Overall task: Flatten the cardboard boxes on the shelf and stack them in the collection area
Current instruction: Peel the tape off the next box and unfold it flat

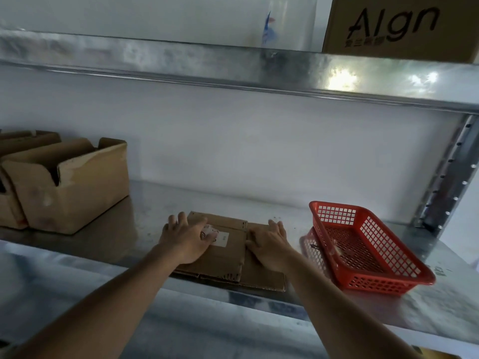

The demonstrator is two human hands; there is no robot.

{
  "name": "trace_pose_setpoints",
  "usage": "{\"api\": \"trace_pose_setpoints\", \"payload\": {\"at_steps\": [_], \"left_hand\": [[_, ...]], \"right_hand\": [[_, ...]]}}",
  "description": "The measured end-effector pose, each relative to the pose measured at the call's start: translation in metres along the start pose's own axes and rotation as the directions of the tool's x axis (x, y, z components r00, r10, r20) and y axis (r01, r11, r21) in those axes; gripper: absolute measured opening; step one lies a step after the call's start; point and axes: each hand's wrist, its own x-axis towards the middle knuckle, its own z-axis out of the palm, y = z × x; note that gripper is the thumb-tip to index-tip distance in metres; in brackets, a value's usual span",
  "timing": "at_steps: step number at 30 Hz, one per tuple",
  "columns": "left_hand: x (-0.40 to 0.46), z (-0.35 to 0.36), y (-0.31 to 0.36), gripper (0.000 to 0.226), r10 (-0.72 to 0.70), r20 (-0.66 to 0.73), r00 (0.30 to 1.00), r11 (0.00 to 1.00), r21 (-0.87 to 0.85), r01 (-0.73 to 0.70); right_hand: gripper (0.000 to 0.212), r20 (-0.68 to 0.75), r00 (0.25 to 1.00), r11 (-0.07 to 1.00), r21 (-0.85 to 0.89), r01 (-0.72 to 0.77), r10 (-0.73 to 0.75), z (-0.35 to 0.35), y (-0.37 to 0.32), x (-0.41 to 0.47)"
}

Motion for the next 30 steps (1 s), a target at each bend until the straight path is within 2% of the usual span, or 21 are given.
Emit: {"api": "trace_pose_setpoints", "payload": {"at_steps": [3,7,11,16,19,22,26,30], "left_hand": [[0.005,0.009,-0.001,0.061,0.109,-0.067,0.992,0.993,0.053,-0.105],[0.008,0.018,0.002,0.054,0.252,-0.118,0.960,0.966,-0.033,-0.258],[0.005,0.018,-0.005,0.060,0.255,-0.012,0.967,0.961,-0.103,-0.255],[-0.003,0.013,-0.026,0.068,0.324,0.106,0.940,0.946,-0.025,-0.323],[-0.008,0.014,-0.043,0.064,0.327,0.141,0.935,0.941,0.046,-0.336],[-0.009,0.013,-0.047,0.066,0.274,0.146,0.951,0.957,0.061,-0.285],[-0.010,0.013,-0.048,0.083,0.232,0.124,0.965,0.972,0.019,-0.236],[-0.008,0.015,-0.052,0.092,0.242,0.106,0.965,0.970,-0.006,-0.242]], "right_hand": [[0.045,-0.030,0.999,1.000,-0.021,0.018,-0.019,0.005,-0.002,0.003],[0.047,-0.037,0.997,0.997,-0.042,0.065,-0.067,0.013,-0.012,0.001],[0.071,0.064,0.996,0.981,-0.180,0.068,-0.057,0.024,-0.016,-0.004],[0.074,0.087,0.994,0.975,-0.204,0.084,-0.067,0.018,-0.007,-0.010],[0.071,0.095,0.995,0.976,-0.211,0.052,-0.033,0.017,0.003,-0.019],[0.073,0.079,0.996,0.967,-0.254,-0.014,0.035,0.014,0.004,-0.027],[0.076,0.028,0.986,0.959,-0.240,-0.153,0.164,0.014,0.003,-0.040],[0.061,-0.130,0.976,0.964,-0.182,-0.195,0.173,0.018,-0.009,-0.047]]}}
